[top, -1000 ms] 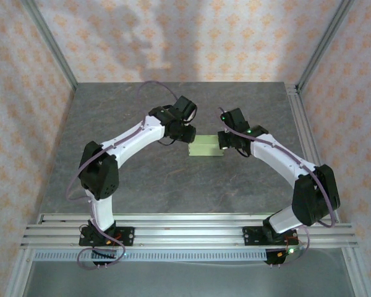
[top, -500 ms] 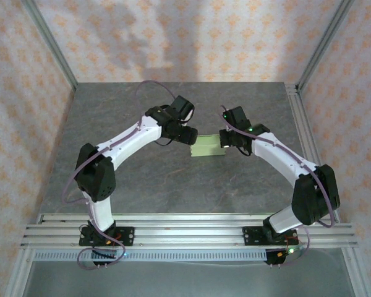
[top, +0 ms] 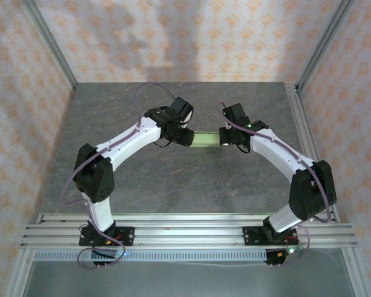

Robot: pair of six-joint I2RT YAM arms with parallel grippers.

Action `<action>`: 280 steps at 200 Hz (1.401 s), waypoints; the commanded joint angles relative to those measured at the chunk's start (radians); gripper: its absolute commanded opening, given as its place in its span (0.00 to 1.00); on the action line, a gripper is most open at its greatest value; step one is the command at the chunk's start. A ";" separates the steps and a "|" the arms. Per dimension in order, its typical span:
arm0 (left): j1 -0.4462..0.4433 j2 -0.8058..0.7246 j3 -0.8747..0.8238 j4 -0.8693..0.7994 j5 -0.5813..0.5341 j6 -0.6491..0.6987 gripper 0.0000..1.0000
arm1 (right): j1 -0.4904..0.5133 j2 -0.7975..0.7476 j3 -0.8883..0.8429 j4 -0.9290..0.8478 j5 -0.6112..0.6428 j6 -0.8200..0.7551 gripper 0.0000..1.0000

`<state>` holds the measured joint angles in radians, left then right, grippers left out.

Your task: Fold the paper box

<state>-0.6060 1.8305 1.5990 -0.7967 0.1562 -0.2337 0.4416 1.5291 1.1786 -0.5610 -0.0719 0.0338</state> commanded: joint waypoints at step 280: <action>0.009 0.111 0.169 -0.074 0.052 -0.058 0.15 | -0.021 0.049 0.042 -0.050 -0.024 0.014 0.04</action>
<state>-0.6060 1.9724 1.7393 -0.8272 0.1818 -0.2886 0.4244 1.5570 1.2007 -0.5682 -0.0933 0.0372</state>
